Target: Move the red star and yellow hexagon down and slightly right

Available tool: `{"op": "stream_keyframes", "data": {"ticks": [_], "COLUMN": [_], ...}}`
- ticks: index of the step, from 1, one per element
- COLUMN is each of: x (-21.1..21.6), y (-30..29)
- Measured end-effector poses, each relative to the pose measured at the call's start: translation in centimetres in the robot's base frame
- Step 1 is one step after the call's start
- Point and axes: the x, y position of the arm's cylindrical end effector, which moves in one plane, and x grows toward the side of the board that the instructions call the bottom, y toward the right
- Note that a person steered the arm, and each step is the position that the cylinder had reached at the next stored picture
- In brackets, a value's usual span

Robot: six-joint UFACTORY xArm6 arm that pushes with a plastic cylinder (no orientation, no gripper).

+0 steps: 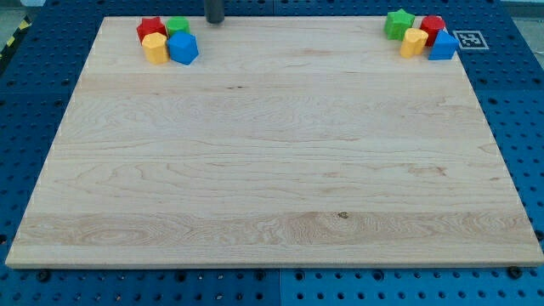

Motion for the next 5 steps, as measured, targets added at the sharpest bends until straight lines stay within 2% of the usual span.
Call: {"op": "stream_keyframes", "data": {"ticks": [3, 5], "x": [0.0, 3.3], "y": [-9.4, -9.2]}}
